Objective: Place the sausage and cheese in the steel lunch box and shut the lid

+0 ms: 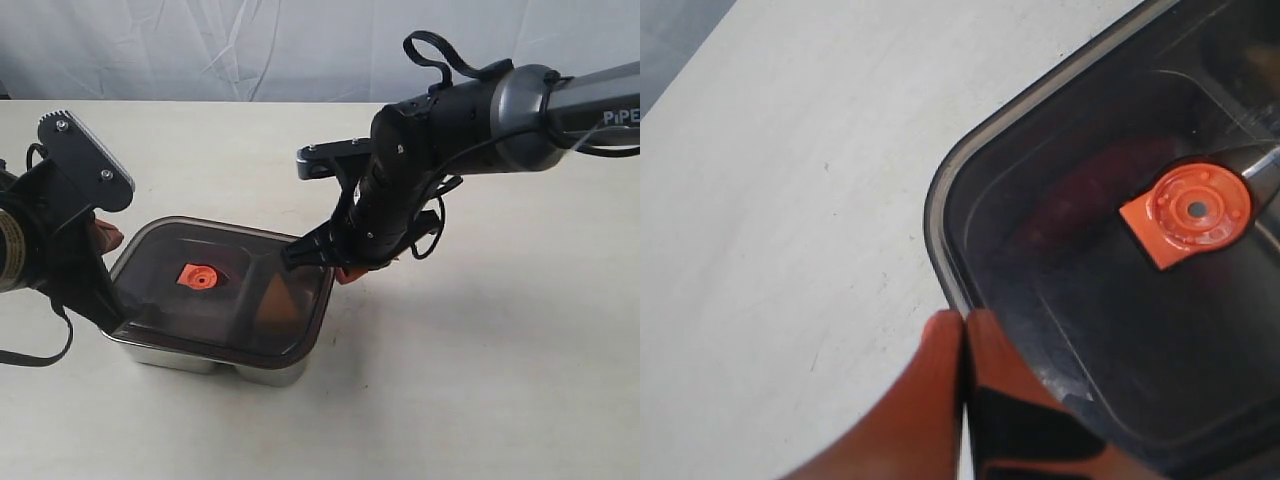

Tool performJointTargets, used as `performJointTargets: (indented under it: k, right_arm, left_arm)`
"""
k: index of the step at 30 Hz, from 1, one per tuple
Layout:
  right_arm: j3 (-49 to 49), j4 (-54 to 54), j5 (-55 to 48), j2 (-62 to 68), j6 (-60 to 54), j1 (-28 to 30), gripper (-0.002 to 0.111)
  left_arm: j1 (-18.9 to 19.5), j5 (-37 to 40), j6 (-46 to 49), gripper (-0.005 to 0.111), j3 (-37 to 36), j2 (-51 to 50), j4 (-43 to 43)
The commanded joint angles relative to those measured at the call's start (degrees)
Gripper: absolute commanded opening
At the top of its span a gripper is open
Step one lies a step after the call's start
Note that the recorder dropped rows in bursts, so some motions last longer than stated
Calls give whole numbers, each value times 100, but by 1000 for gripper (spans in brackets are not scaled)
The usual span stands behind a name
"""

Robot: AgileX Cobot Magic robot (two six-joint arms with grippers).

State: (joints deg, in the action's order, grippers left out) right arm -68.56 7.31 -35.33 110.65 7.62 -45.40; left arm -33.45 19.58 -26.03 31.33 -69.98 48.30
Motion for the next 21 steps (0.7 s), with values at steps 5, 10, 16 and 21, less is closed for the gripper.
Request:
performJointTargets:
  k: [5,10,16,21]
  right_arm:
    - [-32,-1212,-957,-76,982,17,-1]
    - [-32,-1422,-815,-621,1132,-77,-1]
    - [-59,-1366,-62,-1231,930,-585,-1]
    - [-89,-643,-188,-917,91,-861,-1]
  left_arm:
    - [-33,-20,-42,0,33,-5,-26]
    - [-33,-175,-42,0,33,-5,70]
    - [-33,-606,-42,0,33,-256,84]
    - [-33,-609,-42,0,33,-879,-5]
